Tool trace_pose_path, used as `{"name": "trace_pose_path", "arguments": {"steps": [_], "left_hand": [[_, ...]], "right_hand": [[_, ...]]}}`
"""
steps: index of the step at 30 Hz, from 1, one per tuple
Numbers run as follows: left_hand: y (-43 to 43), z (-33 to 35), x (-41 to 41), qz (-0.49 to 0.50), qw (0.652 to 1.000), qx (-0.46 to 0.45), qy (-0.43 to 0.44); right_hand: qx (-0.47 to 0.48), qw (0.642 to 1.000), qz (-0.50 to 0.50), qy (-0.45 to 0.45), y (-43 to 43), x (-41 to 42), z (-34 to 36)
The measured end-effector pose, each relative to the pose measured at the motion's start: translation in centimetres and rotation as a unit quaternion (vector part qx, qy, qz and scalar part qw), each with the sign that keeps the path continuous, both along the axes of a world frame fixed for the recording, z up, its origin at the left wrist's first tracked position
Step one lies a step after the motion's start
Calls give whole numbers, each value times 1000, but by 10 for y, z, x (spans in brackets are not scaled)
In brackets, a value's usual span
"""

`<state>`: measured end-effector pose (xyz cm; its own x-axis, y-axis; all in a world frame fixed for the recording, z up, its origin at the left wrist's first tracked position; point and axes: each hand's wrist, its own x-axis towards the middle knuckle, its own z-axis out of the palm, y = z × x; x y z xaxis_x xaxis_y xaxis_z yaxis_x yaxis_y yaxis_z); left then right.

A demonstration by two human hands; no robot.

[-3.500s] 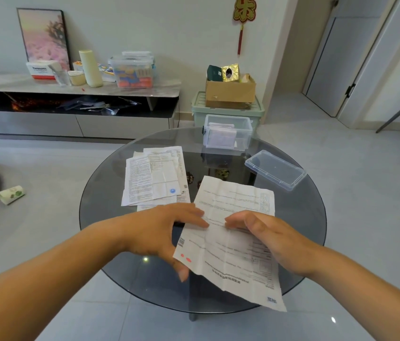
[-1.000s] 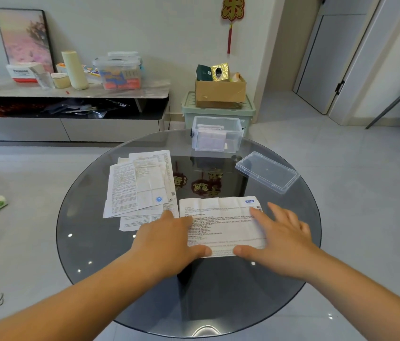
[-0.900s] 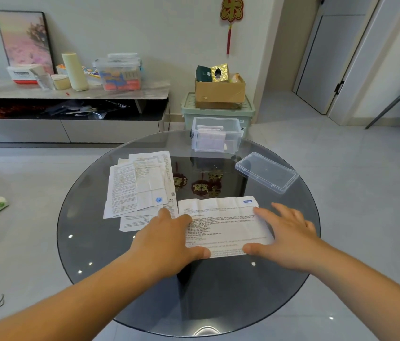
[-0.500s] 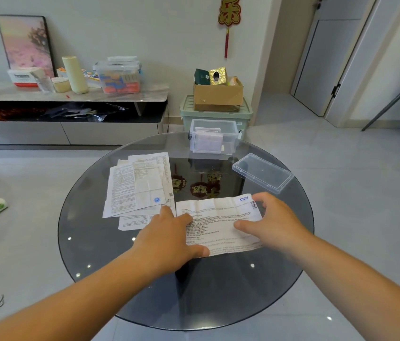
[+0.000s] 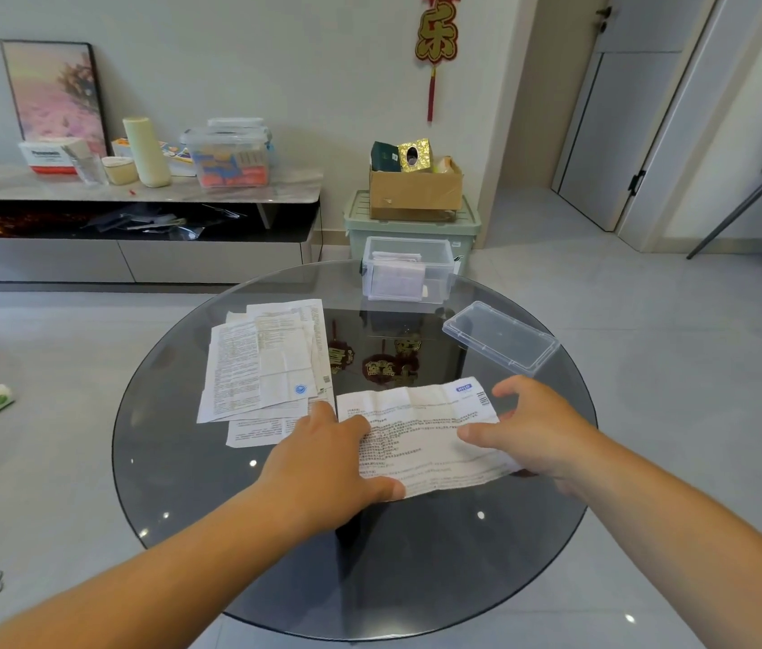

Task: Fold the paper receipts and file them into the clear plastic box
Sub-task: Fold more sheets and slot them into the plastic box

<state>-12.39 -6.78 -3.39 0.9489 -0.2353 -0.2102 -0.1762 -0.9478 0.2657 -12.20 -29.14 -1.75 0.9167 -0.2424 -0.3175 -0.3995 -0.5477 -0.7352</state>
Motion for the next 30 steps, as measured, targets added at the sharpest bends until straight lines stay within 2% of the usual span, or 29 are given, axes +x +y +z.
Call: {"name": "trace_pose_path", "arguments": {"steps": [6, 9, 11, 14, 16, 19, 22, 24, 27, 30], "left_hand": [[0, -3, 2, 0, 1000, 2, -8], [-1, -7, 0, -7, 1000, 10, -27], [0, -8, 1, -12, 999, -7, -42], [4, 1, 11, 3, 987, -146, -73], [8, 15, 19, -9, 959, -254, -122], [10, 33, 26, -65, 911, -357, -196], [10, 40, 23, -56, 887, -426, -171], [12, 39, 22, -54, 887, -428, -162], [19, 36, 19, -69, 899, -413, -128], [27, 26, 11, -62, 909, -407, -64]], "right_hand": [[92, 995, -48, -2, 3, 0, 4], [127, 992, -21, -6, 5, -1, 0], [157, 987, -7, -42, 6, 0, 0], [144, 980, -1, -134, 2, 5, 15], [82, 971, 21, -226, -2, 7, 31], [8, 932, 105, -348, -5, 4, 46], [-24, 887, 201, -414, -1, -1, 48], [-16, 877, 240, -416, 0, -2, 43], [51, 915, 216, -337, -1, -4, 36], [87, 937, 185, -283, -4, -6, 26]]}}
